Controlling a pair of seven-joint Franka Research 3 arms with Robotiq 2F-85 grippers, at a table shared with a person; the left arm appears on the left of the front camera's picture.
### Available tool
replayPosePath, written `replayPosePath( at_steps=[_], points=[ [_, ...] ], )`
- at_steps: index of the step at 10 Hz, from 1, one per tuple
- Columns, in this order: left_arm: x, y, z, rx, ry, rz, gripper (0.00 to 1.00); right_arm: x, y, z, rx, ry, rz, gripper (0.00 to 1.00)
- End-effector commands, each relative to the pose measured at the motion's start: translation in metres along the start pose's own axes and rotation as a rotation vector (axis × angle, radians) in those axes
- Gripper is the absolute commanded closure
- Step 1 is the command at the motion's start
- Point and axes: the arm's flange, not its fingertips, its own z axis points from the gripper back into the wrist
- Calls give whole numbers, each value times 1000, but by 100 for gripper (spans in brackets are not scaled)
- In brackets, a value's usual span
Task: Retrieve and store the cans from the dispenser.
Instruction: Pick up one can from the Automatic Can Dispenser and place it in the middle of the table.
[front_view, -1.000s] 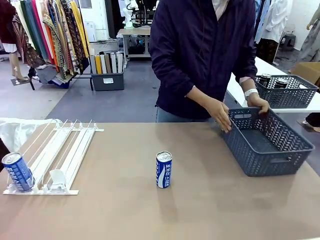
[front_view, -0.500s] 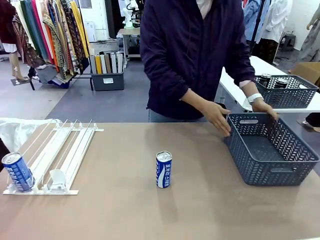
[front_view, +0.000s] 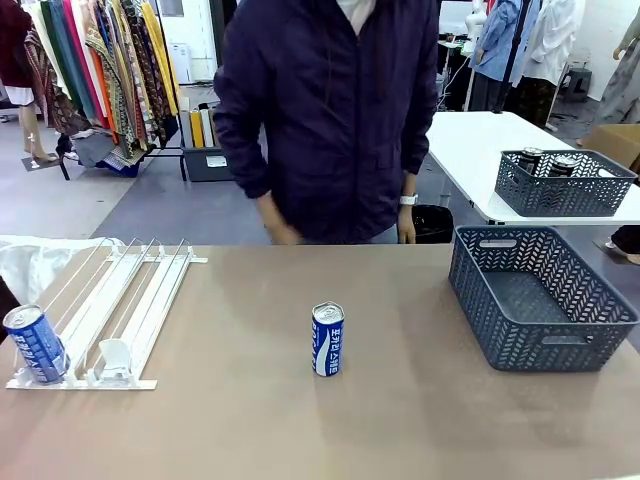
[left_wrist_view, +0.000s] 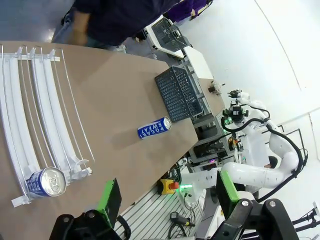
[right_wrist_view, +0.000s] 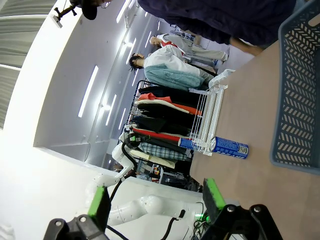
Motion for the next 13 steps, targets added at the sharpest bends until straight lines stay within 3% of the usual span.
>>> replayPosePath(
  at_steps=[1,3,5,8,9,10,11,13],
  points=[
    [0,0,0,0,0,0,0,0,3,0,6,8,8,0],
    [-11,-15,-25,373,141,-13,0,0,3,0,6,8,8,0],
    [-25,-15,-72,630,316,-67,0,0,3,0,6,8,8,0],
    [-33,-5,-133,892,602,-84,0,0,3,0,6,8,8,0],
    [-30,-7,-140,904,588,-99,0,0,3,0,6,8,8,0],
    [-24,-16,-141,808,553,-91,0,0,3,0,6,8,8,0],
    [-40,-8,-145,895,569,-106,0,0,3,0,6,8,8,0],
    [-40,-8,-145,895,569,-106,0,0,3,0,6,8,8,0]
  ],
)
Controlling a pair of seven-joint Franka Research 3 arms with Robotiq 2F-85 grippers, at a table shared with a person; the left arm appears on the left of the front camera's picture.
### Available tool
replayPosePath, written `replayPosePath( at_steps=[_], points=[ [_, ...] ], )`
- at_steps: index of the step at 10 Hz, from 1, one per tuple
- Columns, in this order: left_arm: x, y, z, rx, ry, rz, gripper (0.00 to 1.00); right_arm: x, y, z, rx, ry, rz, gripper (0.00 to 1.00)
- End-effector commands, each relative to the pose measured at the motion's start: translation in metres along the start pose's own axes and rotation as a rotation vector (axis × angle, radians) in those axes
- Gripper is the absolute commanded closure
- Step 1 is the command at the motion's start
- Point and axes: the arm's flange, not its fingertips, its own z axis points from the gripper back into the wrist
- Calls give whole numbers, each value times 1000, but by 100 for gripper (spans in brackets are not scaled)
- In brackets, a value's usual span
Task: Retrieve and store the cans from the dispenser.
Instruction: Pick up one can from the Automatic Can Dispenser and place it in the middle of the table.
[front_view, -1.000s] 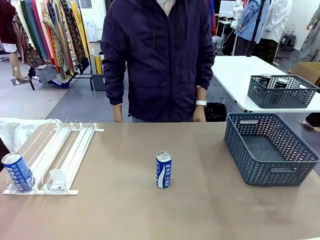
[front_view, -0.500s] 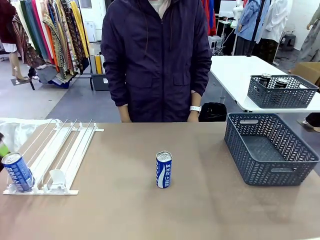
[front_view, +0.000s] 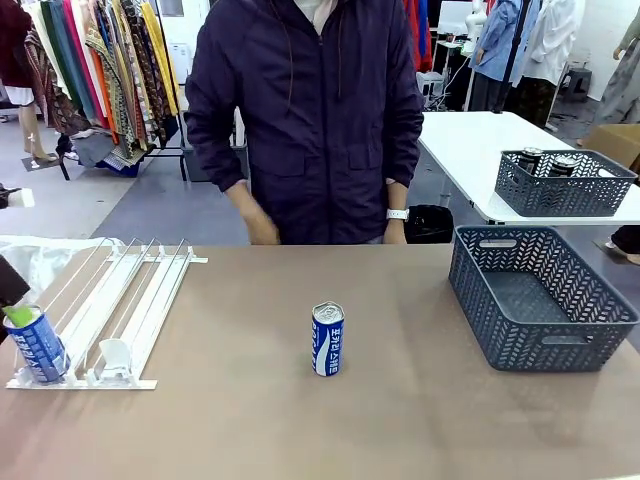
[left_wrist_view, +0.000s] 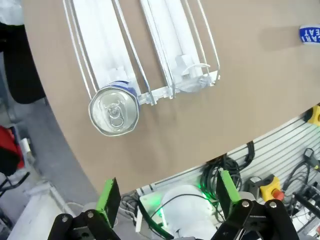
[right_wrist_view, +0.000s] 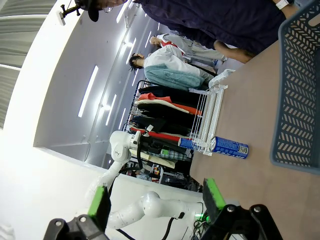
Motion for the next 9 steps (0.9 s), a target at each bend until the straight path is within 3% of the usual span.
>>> replayPosePath(
  at_steps=[1,2,3,6,9],
  points=[
    [2,-3,-2,-2,3,0,0,0,2,0,6,7,8,0],
    [21,7,-17,38,78,68,0,0,2,0,6,7,8,0],
    [35,16,-28,89,35,154,0,0,2,0,6,7,8,0],
    [57,32,-50,83,7,184,0,0,2,0,6,7,8,0],
    [64,45,-69,84,90,234,0,0,2,0,6,7,8,0]
  ],
)
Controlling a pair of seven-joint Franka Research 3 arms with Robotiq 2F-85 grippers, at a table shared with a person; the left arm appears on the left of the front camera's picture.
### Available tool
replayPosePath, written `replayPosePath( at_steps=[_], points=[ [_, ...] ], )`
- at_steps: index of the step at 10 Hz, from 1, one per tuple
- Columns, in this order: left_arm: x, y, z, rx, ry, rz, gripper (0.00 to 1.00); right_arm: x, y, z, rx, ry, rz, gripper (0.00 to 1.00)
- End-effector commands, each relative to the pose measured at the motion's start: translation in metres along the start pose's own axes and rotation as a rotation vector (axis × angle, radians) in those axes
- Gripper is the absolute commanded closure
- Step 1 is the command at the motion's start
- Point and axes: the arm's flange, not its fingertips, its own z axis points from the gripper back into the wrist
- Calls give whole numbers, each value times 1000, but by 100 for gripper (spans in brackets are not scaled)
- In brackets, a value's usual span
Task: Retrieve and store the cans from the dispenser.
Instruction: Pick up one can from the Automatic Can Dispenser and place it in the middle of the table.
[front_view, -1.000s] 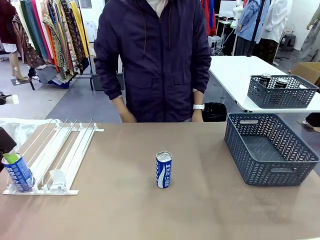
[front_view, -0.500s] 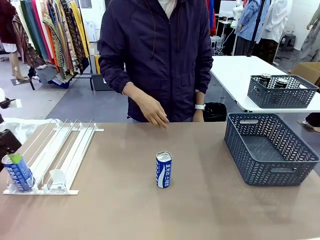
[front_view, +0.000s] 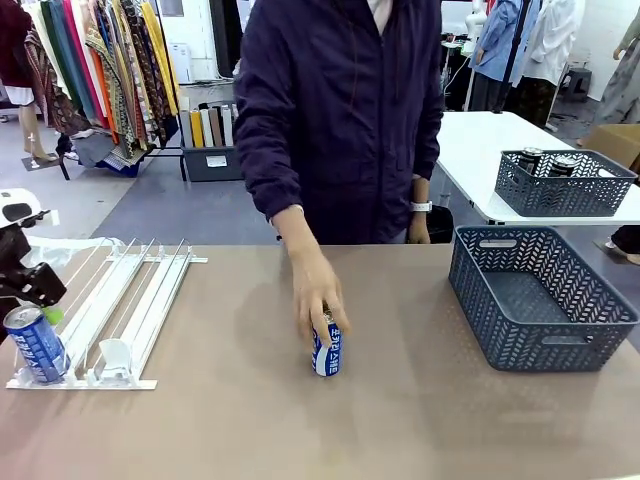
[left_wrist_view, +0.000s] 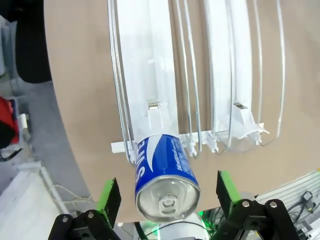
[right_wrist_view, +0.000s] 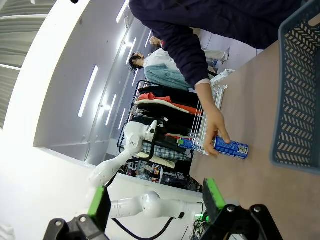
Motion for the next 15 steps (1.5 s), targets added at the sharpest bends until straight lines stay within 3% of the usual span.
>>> replayPosePath(
  at_steps=[1,8,10,15],
  points=[
    [5,4,-1,26,52,20,0,0,2,0,6,7,8,0],
    [6,1,-13,41,83,-37,0,0,2,0,6,7,8,0],
    [5,2,-12,31,88,-43,100,0,2,0,6,7,8,0],
    [5,2,-10,25,57,-57,100,0,2,0,6,7,8,0]
  ],
)
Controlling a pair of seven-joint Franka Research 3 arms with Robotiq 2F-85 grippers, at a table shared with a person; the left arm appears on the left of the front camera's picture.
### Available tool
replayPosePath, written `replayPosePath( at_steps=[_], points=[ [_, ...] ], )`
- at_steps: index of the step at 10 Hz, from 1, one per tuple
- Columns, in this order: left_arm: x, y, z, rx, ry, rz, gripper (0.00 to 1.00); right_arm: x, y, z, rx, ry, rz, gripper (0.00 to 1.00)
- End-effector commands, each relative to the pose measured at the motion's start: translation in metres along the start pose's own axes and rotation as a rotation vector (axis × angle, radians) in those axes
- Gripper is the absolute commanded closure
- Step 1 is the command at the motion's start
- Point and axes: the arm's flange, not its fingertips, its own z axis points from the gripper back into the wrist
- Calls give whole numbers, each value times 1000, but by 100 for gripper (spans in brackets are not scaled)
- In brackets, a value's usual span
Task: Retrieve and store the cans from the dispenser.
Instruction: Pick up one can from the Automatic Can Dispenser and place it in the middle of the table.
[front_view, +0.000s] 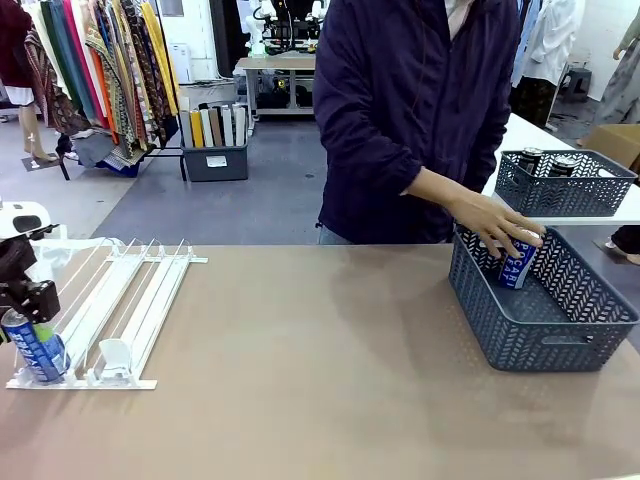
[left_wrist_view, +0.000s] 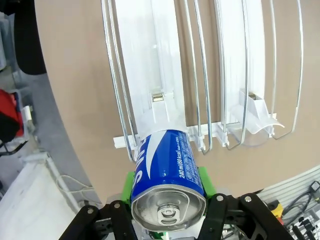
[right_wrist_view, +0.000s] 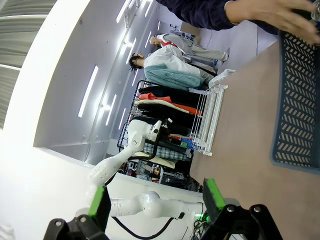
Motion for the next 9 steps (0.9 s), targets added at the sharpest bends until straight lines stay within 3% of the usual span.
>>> replayPosePath(
  at_steps=[1,4,5,6,9],
  points=[
    [-1,0,8,-21,-35,-18,100,0,2,0,6,7,8,0],
    [-24,-14,55,28,-111,2,100,0,2,0,6,7,8,0],
    [-44,-21,91,25,-181,7,100,0,2,0,6,7,8,0],
    [-65,-22,120,-17,-185,-14,100,0,2,0,6,7,8,0],
    [-110,-14,170,-35,-262,-5,100,0,2,0,6,7,8,0]
  ],
)
